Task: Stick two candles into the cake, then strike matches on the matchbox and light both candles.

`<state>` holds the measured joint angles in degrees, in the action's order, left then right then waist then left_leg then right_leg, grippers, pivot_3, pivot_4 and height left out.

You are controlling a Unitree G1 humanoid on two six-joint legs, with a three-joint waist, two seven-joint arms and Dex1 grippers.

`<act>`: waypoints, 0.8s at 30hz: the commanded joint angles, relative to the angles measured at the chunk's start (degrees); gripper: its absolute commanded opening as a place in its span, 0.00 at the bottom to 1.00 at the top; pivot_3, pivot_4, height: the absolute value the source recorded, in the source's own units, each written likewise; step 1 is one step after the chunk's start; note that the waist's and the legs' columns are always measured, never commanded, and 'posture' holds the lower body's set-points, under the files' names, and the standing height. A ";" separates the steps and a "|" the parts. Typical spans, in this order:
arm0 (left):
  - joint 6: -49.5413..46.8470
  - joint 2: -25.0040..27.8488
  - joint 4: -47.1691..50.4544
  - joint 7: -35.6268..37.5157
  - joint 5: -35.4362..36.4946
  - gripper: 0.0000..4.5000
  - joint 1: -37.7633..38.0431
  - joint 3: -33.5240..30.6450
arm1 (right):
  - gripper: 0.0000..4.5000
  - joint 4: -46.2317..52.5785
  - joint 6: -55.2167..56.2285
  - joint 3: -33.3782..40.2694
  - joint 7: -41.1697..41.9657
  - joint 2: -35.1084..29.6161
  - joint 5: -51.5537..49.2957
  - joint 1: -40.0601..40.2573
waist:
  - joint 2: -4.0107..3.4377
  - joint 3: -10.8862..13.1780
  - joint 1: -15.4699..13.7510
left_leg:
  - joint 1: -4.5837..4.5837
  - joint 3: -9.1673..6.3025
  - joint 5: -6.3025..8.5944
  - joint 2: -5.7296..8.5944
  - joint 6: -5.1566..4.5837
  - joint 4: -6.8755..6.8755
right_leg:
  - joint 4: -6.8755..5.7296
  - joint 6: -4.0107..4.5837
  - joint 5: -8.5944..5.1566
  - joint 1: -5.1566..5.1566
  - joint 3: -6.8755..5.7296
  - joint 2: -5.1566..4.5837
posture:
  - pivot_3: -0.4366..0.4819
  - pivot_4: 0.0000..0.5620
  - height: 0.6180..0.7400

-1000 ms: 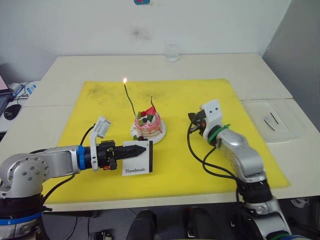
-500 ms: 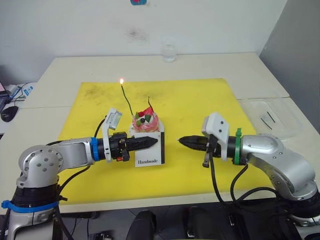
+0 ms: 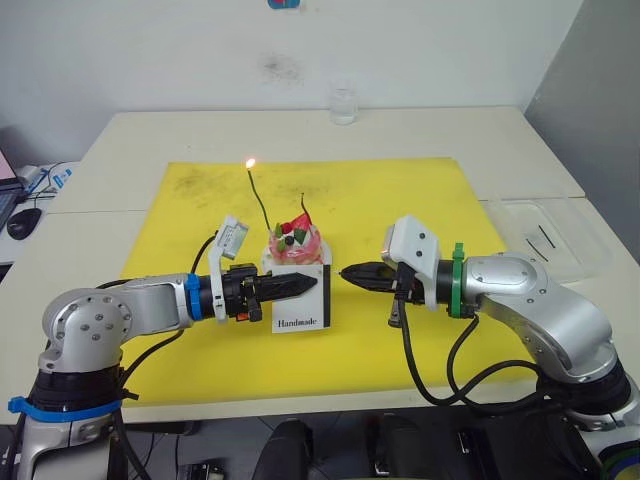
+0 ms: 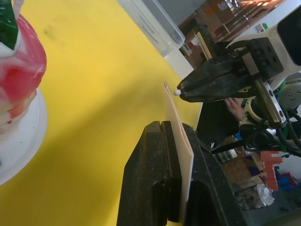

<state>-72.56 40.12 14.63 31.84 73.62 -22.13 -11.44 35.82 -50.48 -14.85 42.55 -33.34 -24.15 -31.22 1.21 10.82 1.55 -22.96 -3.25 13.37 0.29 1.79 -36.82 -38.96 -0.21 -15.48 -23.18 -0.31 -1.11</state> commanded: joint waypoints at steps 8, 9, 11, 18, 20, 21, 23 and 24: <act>1.15 -0.99 0.41 0.98 -1.69 0.00 -0.72 0.36 | 0.01 -1.25 2.14 -3.40 -1.63 1.43 3.10 -1.85 | 0.00 0.00 0.02 | 0.00 0.01 0.00 0.00 0.00 -0.01 | -0.01 0.00 0.00 0.00 0.01 0.00 | 0.48 0.27 1.00; 1.12 -1.01 0.38 0.98 -1.68 0.00 -0.75 0.36 | 0.01 -1.75 2.46 -3.67 -1.79 1.66 3.55 -2.04 | 0.00 0.00 0.02 | 0.00 0.01 0.00 0.00 0.00 -0.01 | -0.01 0.00 0.00 0.00 0.01 0.00 | 0.48 0.27 1.00; 1.04 -0.98 0.42 0.98 -1.59 0.00 -0.76 0.33 | 0.01 -2.40 3.00 -3.98 -1.87 1.87 4.04 -2.27 | 0.00 0.00 0.02 | 0.00 0.02 0.00 0.00 0.00 -0.01 | 0.00 0.00 0.00 0.00 0.02 0.00 | 0.48 0.27 1.00; 0.82 -0.93 0.63 0.78 -1.34 0.00 -0.67 0.24 | 0.01 -3.30 3.67 -3.79 -1.59 2.11 5.03 -2.42 | 0.00 0.00 0.02 | 0.00 0.00 0.00 0.00 0.00 -0.01 | -0.01 0.00 0.00 0.00 0.01 0.00 | 0.48 0.27 1.00; 0.80 -0.96 0.65 0.76 -1.29 0.00 -0.69 0.25 | 0.01 -3.56 3.76 -3.84 -1.56 2.06 5.41 -2.37 | 0.00 0.00 0.02 | 0.00 0.00 0.00 0.00 0.00 -0.01 | -0.01 0.00 0.00 0.00 0.00 0.00 | 0.48 0.27 1.00; 0.78 -0.96 0.67 0.79 -1.26 0.00 -0.71 0.26 | 0.01 -3.64 3.89 -3.92 -1.54 2.03 5.59 -2.33 | 0.00 0.00 0.02 | 0.00 0.00 0.00 0.00 0.00 -0.01 | -0.01 0.00 0.00 0.00 0.00 0.00 | 0.48 0.27 1.00; 0.72 -0.98 0.62 0.85 -1.16 0.00 -0.94 0.33 | 0.01 -3.87 4.03 -4.14 -1.53 2.03 5.85 -2.43 | 0.00 0.00 0.02 | 0.00 0.00 0.00 0.00 0.00 -0.01 | -0.01 0.00 0.00 0.00 -0.01 0.00 | 0.48 0.27 1.00; 0.69 -0.99 0.60 0.92 -1.12 0.00 -1.06 0.38 | 0.01 -3.99 4.10 -4.25 -1.51 2.01 5.95 -2.48 | 0.00 0.00 0.02 | 0.00 0.00 0.00 0.00 0.00 -0.01 | -0.01 0.00 0.00 0.00 0.00 0.00 | 0.48 0.27 1.00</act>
<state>-72.05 39.05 14.08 31.97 71.63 -22.15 -10.52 31.28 -47.29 -19.32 41.16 -31.33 -18.99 -32.62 1.21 10.82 1.57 -22.96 -3.25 13.37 0.29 1.80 -36.83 -38.97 -0.21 -15.48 -23.18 -0.31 -1.12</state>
